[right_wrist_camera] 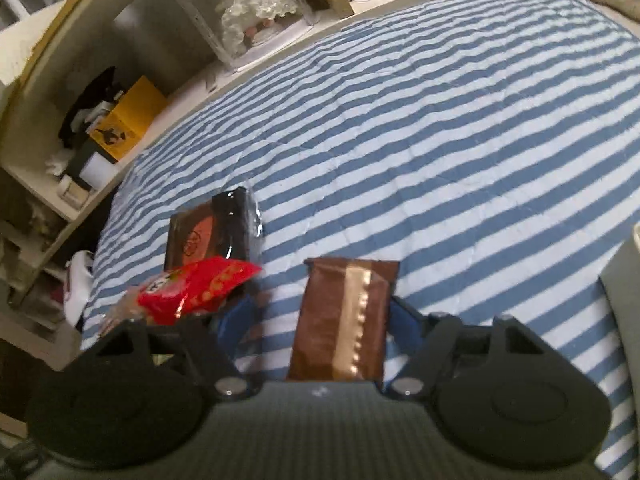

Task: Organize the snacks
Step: 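Grasp the brown chocolate bar with the right tool while the left grasps the clear boxed pastry, then carry the chocolate bar and boxed pastry over the white tray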

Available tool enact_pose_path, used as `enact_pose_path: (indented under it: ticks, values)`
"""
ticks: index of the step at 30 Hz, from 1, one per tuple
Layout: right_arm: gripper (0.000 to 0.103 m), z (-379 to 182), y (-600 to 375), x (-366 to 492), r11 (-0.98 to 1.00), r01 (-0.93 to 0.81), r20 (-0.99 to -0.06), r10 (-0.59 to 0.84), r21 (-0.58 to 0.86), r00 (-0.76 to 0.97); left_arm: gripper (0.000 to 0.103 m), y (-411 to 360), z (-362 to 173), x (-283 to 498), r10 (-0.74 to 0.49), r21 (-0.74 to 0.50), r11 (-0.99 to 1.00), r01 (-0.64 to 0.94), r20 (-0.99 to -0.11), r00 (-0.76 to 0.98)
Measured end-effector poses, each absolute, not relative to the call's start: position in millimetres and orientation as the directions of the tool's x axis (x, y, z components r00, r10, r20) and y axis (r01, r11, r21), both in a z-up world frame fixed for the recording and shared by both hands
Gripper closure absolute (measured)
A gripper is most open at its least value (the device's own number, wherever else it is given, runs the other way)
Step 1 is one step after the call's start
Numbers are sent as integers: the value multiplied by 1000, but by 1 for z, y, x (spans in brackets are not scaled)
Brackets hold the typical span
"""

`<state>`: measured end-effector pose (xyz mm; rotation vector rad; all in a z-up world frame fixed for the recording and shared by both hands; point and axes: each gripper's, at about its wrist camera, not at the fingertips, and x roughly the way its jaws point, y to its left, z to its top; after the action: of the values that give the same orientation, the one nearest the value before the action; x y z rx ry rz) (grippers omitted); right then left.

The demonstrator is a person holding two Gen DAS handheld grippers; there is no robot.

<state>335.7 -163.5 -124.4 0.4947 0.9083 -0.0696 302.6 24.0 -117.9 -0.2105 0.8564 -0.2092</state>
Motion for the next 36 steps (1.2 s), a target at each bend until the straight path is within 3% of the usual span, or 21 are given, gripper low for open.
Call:
enact_pose_path:
  ticks: [2,6,11,21,27,32,36]
  values:
    - [30,-124,-158,335,903,266,-785,113,336,609,39,22,-119,303,-258,-252,962,102,-726,638]
    - [50,-124,-156,335,928,254,-799,70,272,597,39,17,-121,302,-240,-219,969,114,-731,639]
    - [53,-122,-176,331,930,184,-789,150,317,596,39,18,-120,302,-239,-222,969,109,-728,642]
    - [54,-114,-170,302,965,-197,-829,253,176,499,39,20,-121,301,-235,-248,966,72,-727,645]
    - [53,-112,-158,273,911,-410,-862,242,44,445,39,14,-121,301,-203,-216,974,61,-732,650]
    - [45,-120,-151,255,927,-375,-874,184,2,451,39,10,-123,300,-185,-183,980,72,-735,653]
    - [42,-122,-158,242,971,-232,-878,156,53,453,39,8,-124,299,-172,-166,983,72,-734,657]
